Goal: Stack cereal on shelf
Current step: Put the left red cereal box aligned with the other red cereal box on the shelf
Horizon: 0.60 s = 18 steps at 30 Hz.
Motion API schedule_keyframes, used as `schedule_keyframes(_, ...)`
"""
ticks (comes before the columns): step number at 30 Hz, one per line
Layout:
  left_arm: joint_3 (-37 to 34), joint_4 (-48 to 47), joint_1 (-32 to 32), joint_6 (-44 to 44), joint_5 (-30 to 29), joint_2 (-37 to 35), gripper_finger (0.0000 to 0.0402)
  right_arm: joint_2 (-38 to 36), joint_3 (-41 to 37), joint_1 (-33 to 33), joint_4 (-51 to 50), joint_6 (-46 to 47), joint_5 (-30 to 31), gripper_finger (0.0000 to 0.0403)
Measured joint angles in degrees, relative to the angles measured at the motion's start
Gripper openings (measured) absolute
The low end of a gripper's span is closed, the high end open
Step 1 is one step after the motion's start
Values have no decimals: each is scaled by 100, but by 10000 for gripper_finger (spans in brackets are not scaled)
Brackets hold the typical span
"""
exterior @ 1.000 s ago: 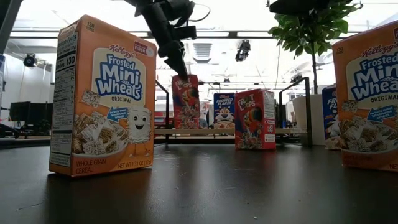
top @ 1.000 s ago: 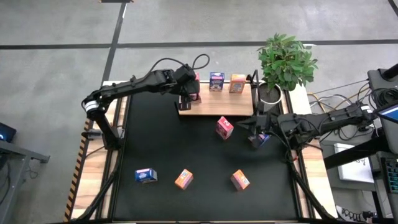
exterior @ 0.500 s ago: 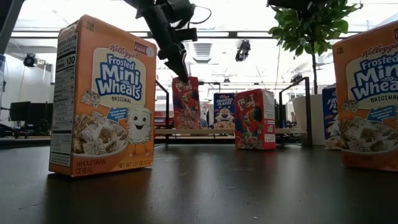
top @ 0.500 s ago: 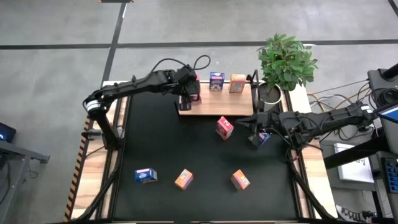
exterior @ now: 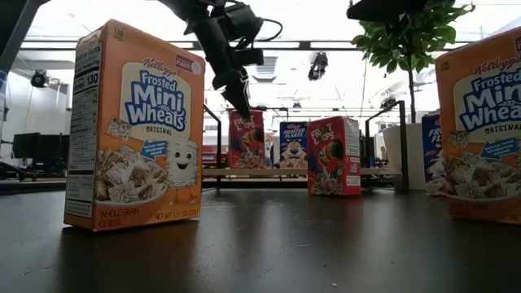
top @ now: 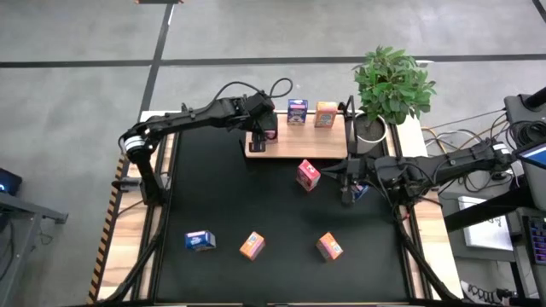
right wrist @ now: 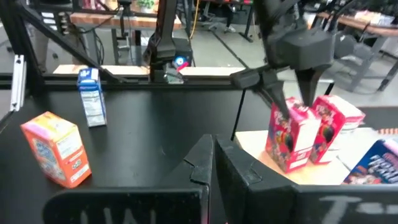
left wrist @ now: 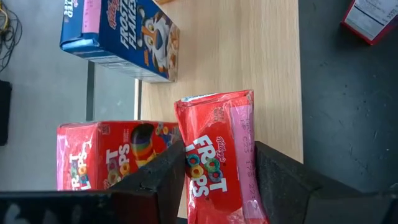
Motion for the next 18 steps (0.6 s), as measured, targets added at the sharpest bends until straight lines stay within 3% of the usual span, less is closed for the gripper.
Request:
schedule_keyframes(13,2,47,11,64,-6,0,235,238,-28,-2,31,437,-2,9)
schedule_keyframes(18,402,-602,-62,152,-174,-38,244,359,-37,-2,43,549,0,9)
